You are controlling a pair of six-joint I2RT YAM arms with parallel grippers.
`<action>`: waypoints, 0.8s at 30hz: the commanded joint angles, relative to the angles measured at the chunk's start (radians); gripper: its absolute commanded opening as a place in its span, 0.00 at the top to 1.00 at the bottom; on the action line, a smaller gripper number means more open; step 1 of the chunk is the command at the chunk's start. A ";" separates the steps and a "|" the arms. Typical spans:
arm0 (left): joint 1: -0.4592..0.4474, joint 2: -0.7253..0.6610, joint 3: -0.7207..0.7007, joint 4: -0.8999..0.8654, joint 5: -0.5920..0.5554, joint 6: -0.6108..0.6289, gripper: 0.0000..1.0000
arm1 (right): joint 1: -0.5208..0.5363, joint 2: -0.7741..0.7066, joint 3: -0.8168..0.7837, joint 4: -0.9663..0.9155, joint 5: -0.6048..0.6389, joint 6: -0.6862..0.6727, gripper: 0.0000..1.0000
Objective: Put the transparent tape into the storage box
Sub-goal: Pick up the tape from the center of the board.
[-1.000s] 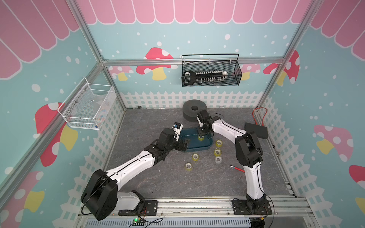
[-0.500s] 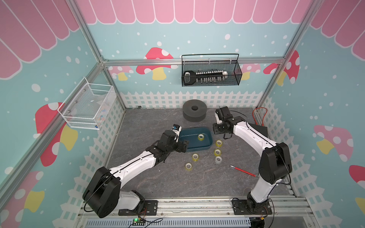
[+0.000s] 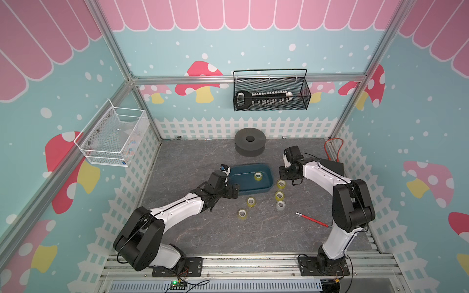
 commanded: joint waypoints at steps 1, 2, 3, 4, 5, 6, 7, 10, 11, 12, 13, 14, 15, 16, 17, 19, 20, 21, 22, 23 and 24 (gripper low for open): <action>0.007 0.010 -0.011 0.010 -0.010 -0.004 0.01 | -0.016 0.040 -0.025 0.044 -0.007 0.011 0.65; 0.008 0.011 -0.012 0.010 -0.009 -0.003 0.01 | -0.019 0.050 -0.022 0.048 -0.012 0.012 0.65; 0.008 0.011 -0.012 0.010 -0.006 -0.001 0.01 | -0.020 0.058 -0.020 0.050 -0.015 0.012 0.65; 0.009 0.009 -0.012 0.009 -0.007 0.000 0.01 | -0.020 0.063 -0.016 0.049 -0.017 0.010 0.65; 0.009 0.007 -0.013 0.010 -0.008 0.001 0.01 | -0.019 0.065 -0.018 0.049 -0.020 0.011 0.65; 0.011 0.006 -0.014 0.010 -0.008 0.001 0.01 | -0.019 0.064 -0.022 0.051 -0.021 0.013 0.65; 0.013 0.003 -0.016 0.010 -0.008 0.001 0.01 | -0.020 0.062 -0.030 0.054 -0.024 0.014 0.65; 0.017 0.001 -0.018 0.010 -0.006 0.002 0.01 | -0.020 0.050 -0.062 0.056 -0.038 0.021 0.65; 0.018 0.002 -0.017 0.012 -0.006 0.004 0.01 | -0.020 0.043 -0.078 0.061 -0.044 0.025 0.65; 0.020 0.005 -0.017 0.012 -0.006 0.004 0.01 | -0.020 0.038 -0.091 0.066 -0.047 0.026 0.66; 0.022 0.008 -0.015 0.012 -0.006 0.004 0.01 | -0.019 0.034 -0.107 0.068 -0.050 0.031 0.65; 0.022 0.011 -0.013 0.013 -0.003 0.005 0.01 | -0.020 0.029 -0.121 0.074 -0.053 0.034 0.65; 0.021 0.013 -0.011 0.014 -0.003 0.004 0.01 | -0.020 0.026 -0.136 0.081 -0.056 0.036 0.65; 0.021 0.015 -0.010 0.016 -0.001 0.004 0.01 | -0.020 0.023 -0.148 0.086 -0.053 0.038 0.65; 0.022 0.015 -0.009 0.017 0.000 0.004 0.01 | -0.020 0.025 -0.154 0.090 -0.048 0.039 0.65; 0.021 0.014 -0.009 0.022 0.000 0.001 0.01 | -0.020 0.032 -0.157 0.097 -0.045 0.037 0.66; 0.022 0.015 -0.008 0.023 0.000 0.001 0.01 | -0.019 0.036 -0.154 0.101 -0.045 0.038 0.68; 0.023 0.016 -0.008 0.024 0.000 0.002 0.01 | -0.019 0.038 -0.151 0.103 -0.045 0.037 0.71; 0.021 0.016 -0.007 0.025 0.000 0.002 0.01 | -0.019 0.042 -0.146 0.102 -0.046 0.037 0.75; 0.023 0.016 -0.008 0.023 -0.002 0.003 0.01 | -0.020 0.043 -0.142 0.103 -0.050 0.038 0.80; 0.023 0.015 -0.008 0.023 -0.004 0.004 0.01 | -0.020 0.043 -0.138 0.102 -0.052 0.037 0.85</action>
